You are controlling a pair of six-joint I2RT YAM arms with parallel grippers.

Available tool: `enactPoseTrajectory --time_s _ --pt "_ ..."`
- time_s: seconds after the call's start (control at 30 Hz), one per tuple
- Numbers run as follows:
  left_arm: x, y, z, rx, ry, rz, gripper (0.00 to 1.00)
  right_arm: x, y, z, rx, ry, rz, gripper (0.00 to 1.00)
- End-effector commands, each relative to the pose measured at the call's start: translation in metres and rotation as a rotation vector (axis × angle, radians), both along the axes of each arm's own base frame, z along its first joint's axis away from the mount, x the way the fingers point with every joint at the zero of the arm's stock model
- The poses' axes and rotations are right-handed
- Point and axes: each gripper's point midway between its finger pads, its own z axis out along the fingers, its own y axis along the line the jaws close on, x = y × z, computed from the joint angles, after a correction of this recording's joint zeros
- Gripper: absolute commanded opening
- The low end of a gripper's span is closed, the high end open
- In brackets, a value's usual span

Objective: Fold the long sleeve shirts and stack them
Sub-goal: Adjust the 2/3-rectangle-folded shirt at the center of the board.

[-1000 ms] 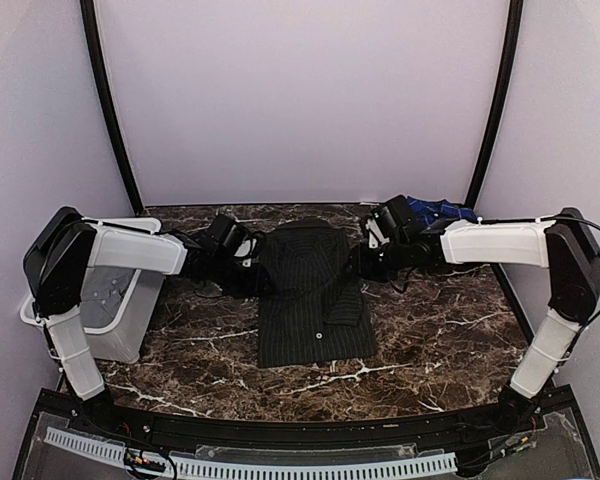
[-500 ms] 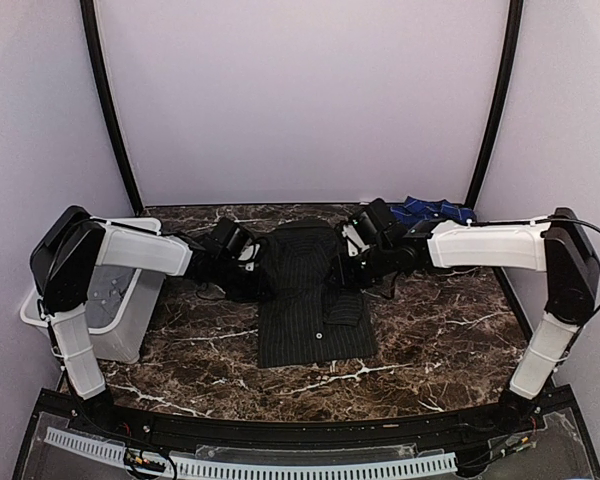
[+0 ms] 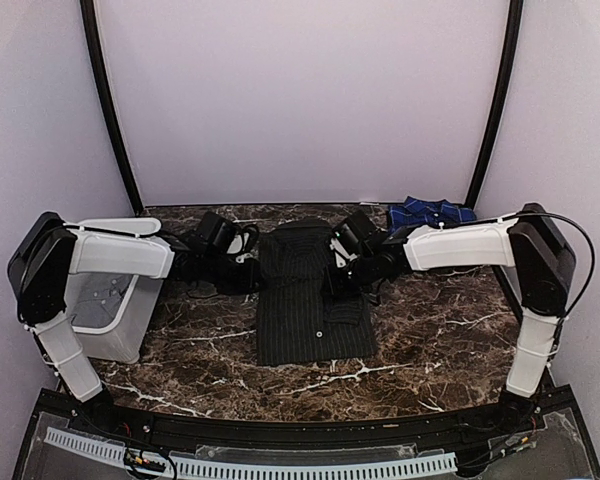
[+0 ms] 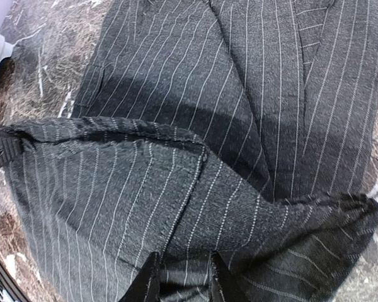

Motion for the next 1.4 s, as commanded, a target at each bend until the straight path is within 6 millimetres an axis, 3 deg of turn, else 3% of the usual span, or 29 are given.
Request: enactPoseTrajectory --time_s 0.0,0.23,0.33,0.57,0.63,0.7,0.83,1.0,1.13,1.37 --pt "0.006 0.009 0.003 0.016 -0.036 0.049 0.00 0.015 0.011 -0.001 0.006 -0.023 -0.020 0.24" --pt "0.012 0.012 -0.020 0.085 0.003 0.066 0.05 0.029 0.019 -0.010 0.007 -0.009 -0.020 0.29" --pt "0.017 0.015 -0.023 0.124 0.016 0.088 0.14 0.033 0.017 0.004 0.018 -0.035 -0.019 0.34" --pt "0.026 0.015 -0.001 0.132 -0.033 0.097 0.45 0.022 -0.008 0.049 0.064 -0.099 -0.030 0.46" --pt "0.030 0.014 0.010 0.136 -0.046 0.103 0.50 0.011 -0.017 0.053 0.079 -0.091 -0.032 0.47" --pt "0.032 0.012 0.019 0.139 -0.059 0.103 0.53 -0.004 -0.028 0.045 0.080 -0.060 -0.030 0.47" --pt "0.029 -0.007 0.037 0.142 -0.089 0.067 0.55 -0.028 -0.045 0.035 0.103 -0.017 -0.043 0.47" --pt "0.014 -0.052 0.049 0.129 -0.093 -0.009 0.55 -0.050 -0.050 0.019 0.181 0.047 -0.042 0.46" --pt "0.002 -0.076 0.037 0.126 -0.054 -0.049 0.55 -0.056 -0.052 0.010 0.255 0.087 -0.050 0.47" --pt "-0.011 -0.101 0.012 0.144 0.000 -0.100 0.58 -0.049 -0.046 0.002 0.332 0.117 -0.052 0.45"
